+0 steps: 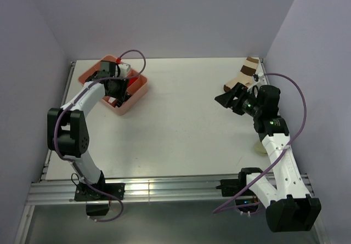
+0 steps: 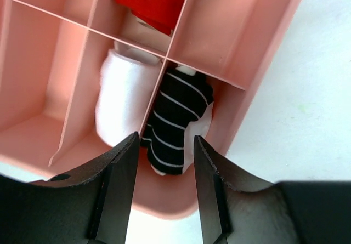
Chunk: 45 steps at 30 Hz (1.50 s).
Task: Roll the socks
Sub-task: Place the sock in the storage box, then reset both arms
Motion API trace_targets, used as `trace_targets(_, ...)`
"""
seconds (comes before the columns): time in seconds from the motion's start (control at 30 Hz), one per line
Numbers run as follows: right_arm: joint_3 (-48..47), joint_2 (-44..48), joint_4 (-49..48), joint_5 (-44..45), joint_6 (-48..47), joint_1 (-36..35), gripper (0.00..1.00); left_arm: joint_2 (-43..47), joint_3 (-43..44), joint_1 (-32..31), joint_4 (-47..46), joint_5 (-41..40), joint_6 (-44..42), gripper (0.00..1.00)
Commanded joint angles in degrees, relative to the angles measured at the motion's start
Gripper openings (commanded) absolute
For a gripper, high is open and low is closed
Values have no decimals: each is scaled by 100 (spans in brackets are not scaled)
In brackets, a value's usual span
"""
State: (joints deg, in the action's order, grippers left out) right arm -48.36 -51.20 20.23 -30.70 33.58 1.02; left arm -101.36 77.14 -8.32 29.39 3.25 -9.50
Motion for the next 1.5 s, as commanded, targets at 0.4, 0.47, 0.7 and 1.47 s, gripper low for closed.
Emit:
trace_targets(0.4, -1507, 593, 1079, 1284, -870, 39, 76, 2813, 916, 5, 489, -1536, 2320, 53)
trace_targets(0.47, -1790, 673, 1482, 1741, -985, 39, 76, 3323, 1013, 5, 707, -2194, 2548, 58)
trace_targets(0.7, -2871, 813, 2397, 3505, -1353, -504, 79, 4572, 1364, 5, 1472, -3302, 2699, 74)
trace_targets(1.47, -1941, 2140, 2679, 4871, -1293, -1473, 91, 7983, -1017, -30, 1649, -4684, 2971, 100)
